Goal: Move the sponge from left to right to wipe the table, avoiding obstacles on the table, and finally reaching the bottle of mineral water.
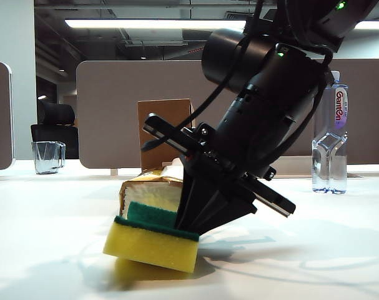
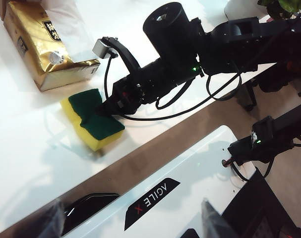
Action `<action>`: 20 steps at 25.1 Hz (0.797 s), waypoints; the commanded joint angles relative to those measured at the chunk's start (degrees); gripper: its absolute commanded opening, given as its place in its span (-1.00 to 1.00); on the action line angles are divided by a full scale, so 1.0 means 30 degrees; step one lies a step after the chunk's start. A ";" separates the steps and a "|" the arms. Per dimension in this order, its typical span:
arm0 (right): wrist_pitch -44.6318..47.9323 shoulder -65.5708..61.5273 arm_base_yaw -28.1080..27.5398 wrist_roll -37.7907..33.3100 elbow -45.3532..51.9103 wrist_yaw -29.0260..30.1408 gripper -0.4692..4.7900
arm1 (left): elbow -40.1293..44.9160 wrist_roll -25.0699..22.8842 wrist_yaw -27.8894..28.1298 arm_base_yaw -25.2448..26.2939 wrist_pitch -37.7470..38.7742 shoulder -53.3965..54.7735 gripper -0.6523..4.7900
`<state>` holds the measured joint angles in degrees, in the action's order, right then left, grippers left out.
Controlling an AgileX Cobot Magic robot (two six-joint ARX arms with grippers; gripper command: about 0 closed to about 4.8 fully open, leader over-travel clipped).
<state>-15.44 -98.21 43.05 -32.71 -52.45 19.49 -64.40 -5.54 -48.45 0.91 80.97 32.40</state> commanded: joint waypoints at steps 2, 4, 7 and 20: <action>-0.1851 -0.0146 -0.0044 0.0568 0.0175 -0.1355 -0.86 | -0.0080 -0.0007 -0.0160 -0.0022 0.0131 0.0000 0.54; -0.2127 -0.0131 -0.0051 0.0852 0.0248 -0.1610 -0.86 | -0.0080 -0.0007 -0.0160 -0.0022 0.0131 0.0000 0.54; -0.2157 -0.0087 -0.0197 0.0903 0.0721 -0.1661 -0.86 | -0.0080 -0.0007 -0.0160 -0.0022 0.0138 0.0000 0.54; -0.1996 0.1916 -0.2936 0.1770 0.3832 -0.1676 -0.86 | -0.0080 -0.0007 -0.0153 -0.0022 0.0131 0.0000 0.54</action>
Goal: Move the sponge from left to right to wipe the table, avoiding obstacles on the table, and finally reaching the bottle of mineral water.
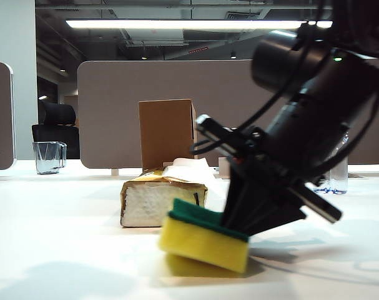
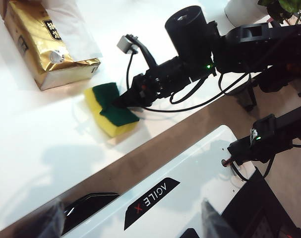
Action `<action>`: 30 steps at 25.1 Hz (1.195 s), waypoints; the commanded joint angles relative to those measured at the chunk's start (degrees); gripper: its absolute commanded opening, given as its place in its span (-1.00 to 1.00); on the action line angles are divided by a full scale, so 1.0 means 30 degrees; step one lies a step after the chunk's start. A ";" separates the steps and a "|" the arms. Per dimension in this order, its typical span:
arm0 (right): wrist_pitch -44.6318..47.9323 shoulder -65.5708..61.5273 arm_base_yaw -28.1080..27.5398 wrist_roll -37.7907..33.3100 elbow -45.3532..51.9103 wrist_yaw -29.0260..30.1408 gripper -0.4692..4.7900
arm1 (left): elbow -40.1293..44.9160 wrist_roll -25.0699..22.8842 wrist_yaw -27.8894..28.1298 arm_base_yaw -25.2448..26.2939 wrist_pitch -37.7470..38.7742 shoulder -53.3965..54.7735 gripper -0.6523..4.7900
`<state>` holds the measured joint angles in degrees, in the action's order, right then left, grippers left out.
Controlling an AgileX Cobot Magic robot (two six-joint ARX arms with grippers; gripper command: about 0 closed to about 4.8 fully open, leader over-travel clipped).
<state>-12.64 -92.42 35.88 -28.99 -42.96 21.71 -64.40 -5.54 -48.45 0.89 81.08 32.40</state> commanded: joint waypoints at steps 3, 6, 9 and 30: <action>-0.3490 0.0459 -0.0998 0.1035 0.0721 -0.2674 -0.86 | -0.0080 -0.0007 -0.0153 -0.0015 0.0102 0.0000 0.54; -0.4051 0.0678 -0.1282 0.1661 0.0729 -0.2703 -0.86 | -0.0080 -0.0007 -0.0153 -0.0015 0.0102 0.0000 0.54; -0.4415 0.0801 -0.1566 0.1829 0.0736 -0.2754 -0.86 | -0.0080 -0.0007 -0.0153 -0.0015 0.0117 0.0000 0.54; -0.5814 0.2397 -0.4240 0.3541 0.0991 -0.3898 -0.86 | -0.0080 -0.0007 -0.0233 -0.0015 0.0255 -0.0022 0.54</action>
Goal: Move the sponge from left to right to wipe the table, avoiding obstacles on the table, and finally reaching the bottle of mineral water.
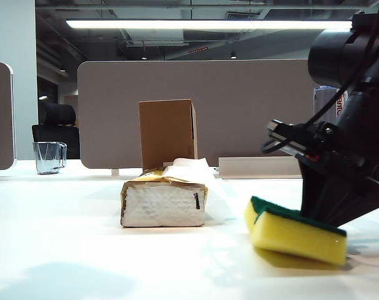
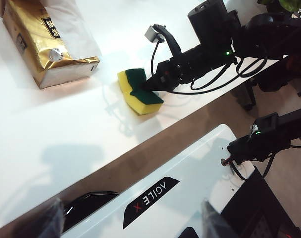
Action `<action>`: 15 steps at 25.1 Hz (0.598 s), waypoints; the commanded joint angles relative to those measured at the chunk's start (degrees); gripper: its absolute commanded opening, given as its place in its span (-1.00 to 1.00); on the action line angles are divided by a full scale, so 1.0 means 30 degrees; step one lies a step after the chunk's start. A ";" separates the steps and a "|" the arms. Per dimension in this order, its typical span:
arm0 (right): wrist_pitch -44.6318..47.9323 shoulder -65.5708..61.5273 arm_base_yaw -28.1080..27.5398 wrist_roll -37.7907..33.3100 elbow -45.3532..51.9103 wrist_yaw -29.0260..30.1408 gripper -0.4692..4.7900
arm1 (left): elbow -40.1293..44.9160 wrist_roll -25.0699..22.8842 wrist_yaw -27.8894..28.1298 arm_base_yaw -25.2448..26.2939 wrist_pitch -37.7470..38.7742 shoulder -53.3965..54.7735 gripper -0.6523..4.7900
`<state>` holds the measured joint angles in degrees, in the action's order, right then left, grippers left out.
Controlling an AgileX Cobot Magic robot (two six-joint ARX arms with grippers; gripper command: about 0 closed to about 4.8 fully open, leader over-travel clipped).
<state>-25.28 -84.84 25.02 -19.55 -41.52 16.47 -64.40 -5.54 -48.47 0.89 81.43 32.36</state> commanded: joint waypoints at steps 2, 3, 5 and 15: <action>-0.1457 0.0000 -0.1107 0.0401 0.0918 -0.2004 -0.86 | -0.0080 -0.0007 -0.0248 -0.0015 0.0160 -0.0066 0.54; -0.1348 0.0138 -0.1435 0.0401 0.1253 -0.1953 -0.86 | -0.0080 -0.0007 -0.0262 -0.0015 0.0160 -0.0080 0.54; -0.1231 0.0466 -0.2018 0.0554 0.1872 -0.1953 -0.86 | -0.0080 -0.0007 -0.0277 -0.0015 0.0197 -0.0087 0.54; -0.2215 0.3475 -0.7606 0.3045 0.3891 -0.2011 -0.86 | -0.0087 -0.0007 -0.0291 -0.0015 0.0197 -0.0087 0.54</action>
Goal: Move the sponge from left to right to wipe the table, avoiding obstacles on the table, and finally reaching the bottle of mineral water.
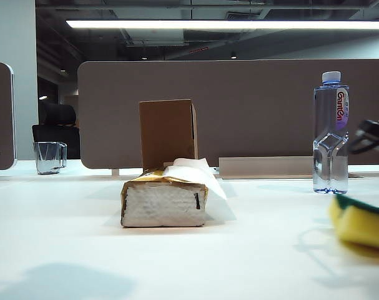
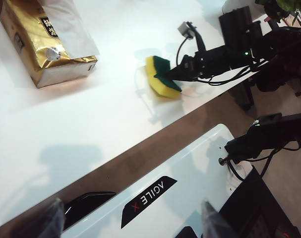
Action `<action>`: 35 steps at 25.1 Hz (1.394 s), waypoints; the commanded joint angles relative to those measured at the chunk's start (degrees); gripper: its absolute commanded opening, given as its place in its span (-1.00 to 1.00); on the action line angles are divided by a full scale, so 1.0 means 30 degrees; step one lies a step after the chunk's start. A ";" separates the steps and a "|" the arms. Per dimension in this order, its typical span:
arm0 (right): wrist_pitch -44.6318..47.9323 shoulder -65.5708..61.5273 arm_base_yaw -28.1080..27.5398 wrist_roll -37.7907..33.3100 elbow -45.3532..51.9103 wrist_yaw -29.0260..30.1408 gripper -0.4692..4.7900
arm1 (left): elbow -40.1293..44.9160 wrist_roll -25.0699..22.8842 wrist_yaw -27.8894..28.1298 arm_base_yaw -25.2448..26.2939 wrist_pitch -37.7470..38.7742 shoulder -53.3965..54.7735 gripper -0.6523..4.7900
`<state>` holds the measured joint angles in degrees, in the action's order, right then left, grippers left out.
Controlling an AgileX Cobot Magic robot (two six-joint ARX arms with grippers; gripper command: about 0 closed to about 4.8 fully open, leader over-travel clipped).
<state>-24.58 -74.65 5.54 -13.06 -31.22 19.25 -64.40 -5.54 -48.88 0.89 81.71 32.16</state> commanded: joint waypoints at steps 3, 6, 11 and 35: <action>-0.2747 0.0488 -0.2397 0.0925 0.0459 -0.2878 -0.86 | -0.0109 0.0000 -0.0153 -0.0015 0.0102 -0.0022 0.54; -0.2863 0.0765 -0.3337 0.0925 0.0452 -0.2885 -0.86 | -0.0211 -0.0007 -0.0182 -0.0015 0.0102 -0.0022 0.54; -0.2900 0.0874 -0.3606 0.0933 0.0452 -0.2936 -0.86 | -0.0328 -0.0007 -0.0488 -0.0015 0.0102 -0.0029 0.54; 0.1180 -0.0882 -0.3606 0.0350 -0.0087 -0.2936 -0.86 | -0.0401 -0.0007 -0.0495 -0.0015 0.0102 -0.0138 0.54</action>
<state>-21.39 -74.96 -4.99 -11.84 -32.10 16.01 -65.30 -5.54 -49.91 0.89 81.82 31.81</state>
